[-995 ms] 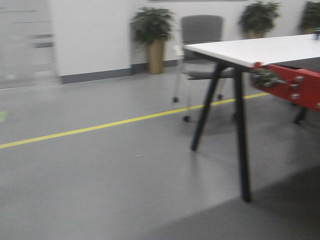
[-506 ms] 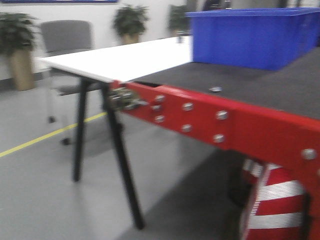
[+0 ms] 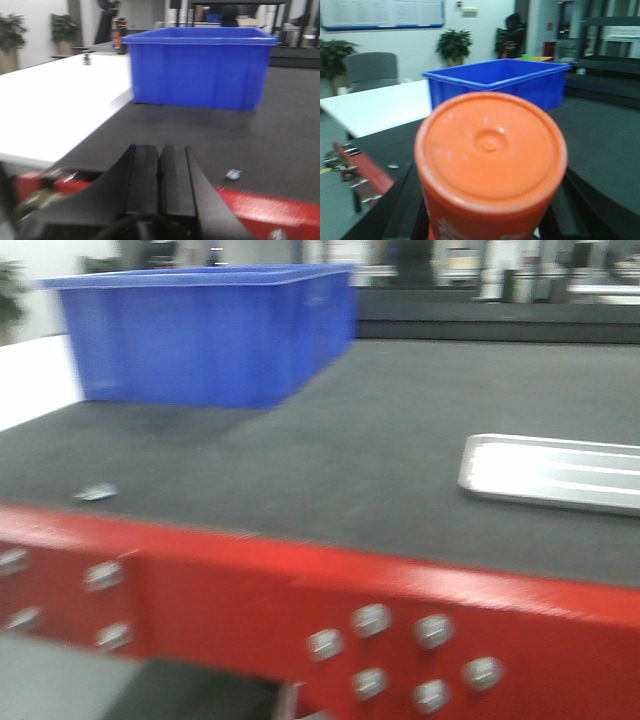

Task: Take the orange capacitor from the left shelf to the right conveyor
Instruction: 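Carry the cylinder in the right gripper to the red conveyor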

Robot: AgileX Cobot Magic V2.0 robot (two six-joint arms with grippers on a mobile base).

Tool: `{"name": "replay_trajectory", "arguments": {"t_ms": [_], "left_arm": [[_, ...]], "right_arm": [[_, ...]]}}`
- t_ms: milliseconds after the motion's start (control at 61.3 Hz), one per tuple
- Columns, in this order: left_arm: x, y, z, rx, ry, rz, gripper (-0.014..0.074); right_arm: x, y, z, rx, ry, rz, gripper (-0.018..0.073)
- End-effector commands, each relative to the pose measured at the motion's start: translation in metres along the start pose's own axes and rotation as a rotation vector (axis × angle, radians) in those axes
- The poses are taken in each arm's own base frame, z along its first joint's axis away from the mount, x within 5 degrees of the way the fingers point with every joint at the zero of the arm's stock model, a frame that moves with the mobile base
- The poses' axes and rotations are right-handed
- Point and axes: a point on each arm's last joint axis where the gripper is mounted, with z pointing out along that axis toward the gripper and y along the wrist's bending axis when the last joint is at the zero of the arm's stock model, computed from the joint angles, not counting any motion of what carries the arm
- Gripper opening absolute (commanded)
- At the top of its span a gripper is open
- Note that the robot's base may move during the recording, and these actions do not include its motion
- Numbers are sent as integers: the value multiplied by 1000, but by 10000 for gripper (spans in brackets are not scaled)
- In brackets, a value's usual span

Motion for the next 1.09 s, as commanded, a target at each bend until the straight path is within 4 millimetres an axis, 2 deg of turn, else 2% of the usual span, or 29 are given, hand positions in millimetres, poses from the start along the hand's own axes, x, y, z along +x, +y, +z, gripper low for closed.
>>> {"name": "replay_trajectory", "arguments": {"t_ms": [0, 669, 1077], "left_arm": [[-10, 0, 0, 2, -82, -6, -105], [-10, 0, 0, 2, -82, -6, -105], [-10, 0, 0, 2, -82, -6, -105]], "right_arm": [[-16, 1, -5, -7, -120, -15, 55], [-16, 1, -5, -7, -124, -15, 55], [-36, 5, -9, -47, -370, -18, 55]]}}
